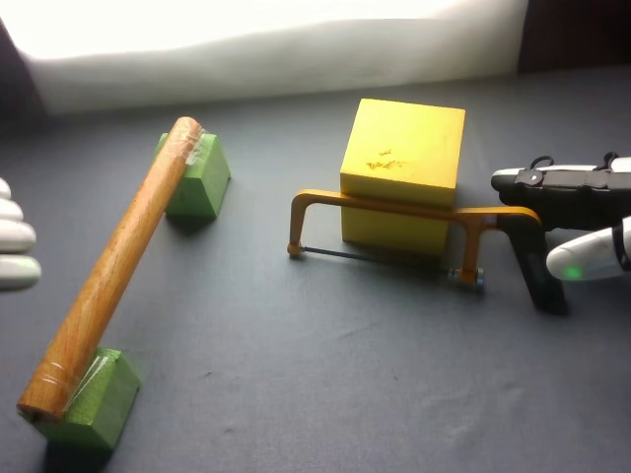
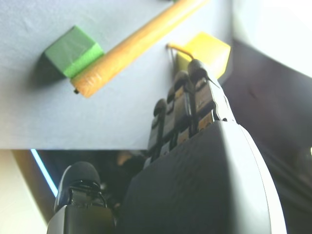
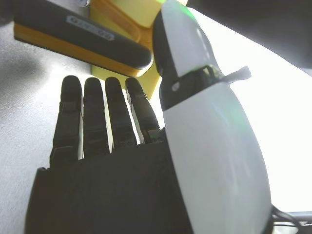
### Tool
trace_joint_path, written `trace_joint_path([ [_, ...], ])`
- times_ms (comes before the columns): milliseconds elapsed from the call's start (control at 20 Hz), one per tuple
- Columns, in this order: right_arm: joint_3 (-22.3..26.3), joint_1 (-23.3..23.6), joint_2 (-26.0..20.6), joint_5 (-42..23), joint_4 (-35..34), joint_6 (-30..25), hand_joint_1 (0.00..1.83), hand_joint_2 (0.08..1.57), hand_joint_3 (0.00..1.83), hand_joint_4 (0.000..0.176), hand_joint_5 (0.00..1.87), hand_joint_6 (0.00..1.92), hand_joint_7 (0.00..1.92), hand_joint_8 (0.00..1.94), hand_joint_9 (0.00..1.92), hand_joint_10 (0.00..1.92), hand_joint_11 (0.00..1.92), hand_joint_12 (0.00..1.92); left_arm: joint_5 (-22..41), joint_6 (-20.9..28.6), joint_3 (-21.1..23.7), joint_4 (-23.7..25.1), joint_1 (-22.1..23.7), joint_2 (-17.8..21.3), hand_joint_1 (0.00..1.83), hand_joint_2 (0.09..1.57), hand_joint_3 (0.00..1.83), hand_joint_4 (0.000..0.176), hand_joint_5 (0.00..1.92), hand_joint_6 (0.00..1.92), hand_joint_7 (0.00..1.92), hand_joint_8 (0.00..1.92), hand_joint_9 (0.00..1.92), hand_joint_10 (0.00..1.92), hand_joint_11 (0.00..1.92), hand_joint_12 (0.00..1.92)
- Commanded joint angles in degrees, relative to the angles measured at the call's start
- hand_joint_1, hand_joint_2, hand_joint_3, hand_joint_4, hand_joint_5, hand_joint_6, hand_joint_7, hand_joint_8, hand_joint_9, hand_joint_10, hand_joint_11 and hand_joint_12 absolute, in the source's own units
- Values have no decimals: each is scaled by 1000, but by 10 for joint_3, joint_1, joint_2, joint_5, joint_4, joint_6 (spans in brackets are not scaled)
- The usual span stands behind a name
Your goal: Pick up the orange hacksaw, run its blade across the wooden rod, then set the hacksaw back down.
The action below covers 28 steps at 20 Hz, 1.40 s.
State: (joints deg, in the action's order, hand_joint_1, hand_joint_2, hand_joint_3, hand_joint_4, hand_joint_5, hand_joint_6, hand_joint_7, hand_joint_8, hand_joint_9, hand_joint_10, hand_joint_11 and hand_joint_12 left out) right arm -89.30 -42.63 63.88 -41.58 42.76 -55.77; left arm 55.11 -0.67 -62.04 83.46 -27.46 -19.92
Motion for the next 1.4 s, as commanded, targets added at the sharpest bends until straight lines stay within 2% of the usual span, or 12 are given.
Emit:
trace_joint_path([
  [0,-3,7,1,-43,-30,-4,980,1123,0,0,0,0,0,0,28,0,0,285,46,-8,-6,-40,4,-2,100,1145,0,0,41,2,43,1,74,1,0,293],
  [200,-9,18,15,-35,-29,-4,997,1105,0,0,0,0,0,0,29,3,0,290,100,-9,-18,-40,-7,-5,120,1146,0,0,34,0,37,0,69,1,0,257],
  [250,-11,22,19,-32,-29,-4,1008,1132,7,0,0,0,0,0,5,0,0,206,115,-9,-20,-40,-11,-7,90,1148,0,0,29,1,42,1,79,2,0,272],
  [500,-15,39,35,-18,-28,-4,985,1121,0,0,0,0,0,0,19,3,0,241,110,-10,-19,-39,-40,-22,98,1151,1,0,30,1,31,1,68,0,0,238],
  [600,-17,44,41,-15,-28,-4,973,1126,2,0,2,1,7,0,53,7,0,348,102,-10,-19,-39,-52,-30,79,1156,2,0,36,1,23,3,50,1,0,199],
  [650,-18,45,42,-13,-28,-4,967,1146,8,0,4,1,10,1,57,6,0,385,101,-10,-19,-39,-56,-33,89,1151,0,0,50,1,37,2,69,2,0,245],
  [800,-19,50,48,-6,-28,-5,997,1134,0,0,0,0,0,0,41,2,0,261,101,-10,-17,-23,-66,-41,80,1150,0,0,56,2,54,2,89,3,0,307],
  [1000,-21,54,58,2,-28,-5,1009,1114,0,0,0,0,0,0,29,0,0,178,111,-10,-15,-23,-101,-47,111,1152,0,0,41,1,38,1,70,3,0,231],
  [1150,-21,54,61,0,-28,-5,939,1119,2,0,0,0,0,0,27,0,0,199,112,-10,-15,-22,-122,-51,112,1151,0,0,40,0,36,1,71,1,0,275],
  [1250,-21,56,60,0,-28,-5,960,1118,1,0,0,0,0,0,24,1,0,209,112,-10,-14,-14,-126,-53,117,1157,1,0,32,1,31,3,63,2,0,240],
  [1350,-21,58,59,0,-29,-5,979,1103,0,0,3,0,9,2,47,6,0,267,108,-10,-13,-13,-131,-56,104,1153,0,0,43,4,37,3,71,2,0,283],
])
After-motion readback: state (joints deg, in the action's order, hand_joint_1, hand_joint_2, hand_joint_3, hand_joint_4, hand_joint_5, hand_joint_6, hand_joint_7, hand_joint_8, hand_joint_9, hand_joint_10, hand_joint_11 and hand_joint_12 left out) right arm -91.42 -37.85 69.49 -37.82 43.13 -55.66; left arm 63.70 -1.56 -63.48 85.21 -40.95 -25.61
